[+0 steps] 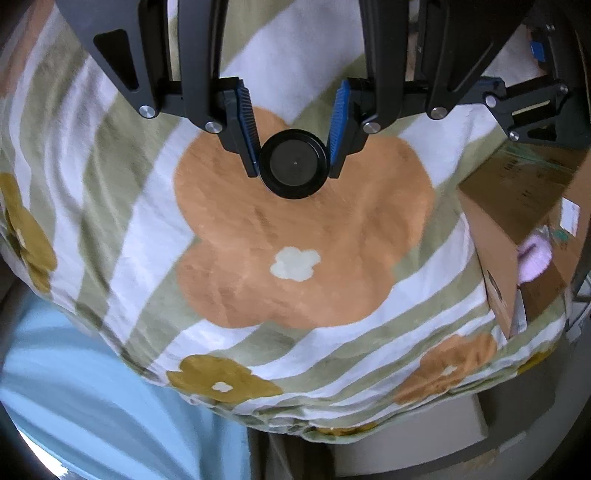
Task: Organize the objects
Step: 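Carry the beige tin and black tin over the cardboard box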
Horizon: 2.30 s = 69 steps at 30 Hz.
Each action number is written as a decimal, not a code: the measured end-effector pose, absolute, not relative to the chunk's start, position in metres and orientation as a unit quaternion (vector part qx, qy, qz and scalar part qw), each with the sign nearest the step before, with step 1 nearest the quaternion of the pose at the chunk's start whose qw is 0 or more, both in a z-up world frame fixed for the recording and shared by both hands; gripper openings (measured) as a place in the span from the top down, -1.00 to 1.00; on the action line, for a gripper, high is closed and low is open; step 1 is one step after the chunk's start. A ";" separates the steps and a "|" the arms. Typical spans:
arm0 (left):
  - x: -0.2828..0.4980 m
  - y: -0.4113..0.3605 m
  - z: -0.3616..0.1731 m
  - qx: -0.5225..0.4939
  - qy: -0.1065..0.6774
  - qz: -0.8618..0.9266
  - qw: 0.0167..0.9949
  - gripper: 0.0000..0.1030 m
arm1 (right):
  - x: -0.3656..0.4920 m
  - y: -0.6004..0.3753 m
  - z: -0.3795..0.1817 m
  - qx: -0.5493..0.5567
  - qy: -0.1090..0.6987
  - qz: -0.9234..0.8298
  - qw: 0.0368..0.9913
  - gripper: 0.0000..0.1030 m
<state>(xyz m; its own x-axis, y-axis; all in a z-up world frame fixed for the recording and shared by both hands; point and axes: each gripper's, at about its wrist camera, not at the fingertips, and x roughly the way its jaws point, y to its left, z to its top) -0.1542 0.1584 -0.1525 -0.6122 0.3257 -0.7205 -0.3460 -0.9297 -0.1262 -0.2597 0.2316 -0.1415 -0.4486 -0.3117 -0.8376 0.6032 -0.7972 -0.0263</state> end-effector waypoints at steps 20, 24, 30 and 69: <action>-0.132 0.088 -0.042 -0.351 -0.001 0.922 0.165 0.42 | -0.215 0.207 -0.052 0.427 0.153 -0.856 0.249 0.37; -0.131 0.063 -0.021 -0.340 -0.001 0.928 0.150 0.42 | -0.208 0.190 -0.037 0.415 0.156 -0.858 0.259 0.37; -0.129 0.014 -0.004 -0.337 -0.015 0.933 0.122 0.42 | -0.202 0.156 -0.022 0.419 0.159 -0.853 0.267 0.37; -0.104 -0.190 -0.080 -0.400 -0.050 0.915 0.035 0.41 | -0.136 -0.012 -0.087 0.470 0.162 -0.805 0.325 0.36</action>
<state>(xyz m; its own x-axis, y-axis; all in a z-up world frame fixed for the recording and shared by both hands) -0.1039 -0.1904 -0.0797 -0.6777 0.1032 -0.7281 -0.0232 -0.9926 -0.1191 -0.1362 -0.0124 -0.0874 -0.3470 -0.3706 -0.8616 0.6749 -0.7365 0.0450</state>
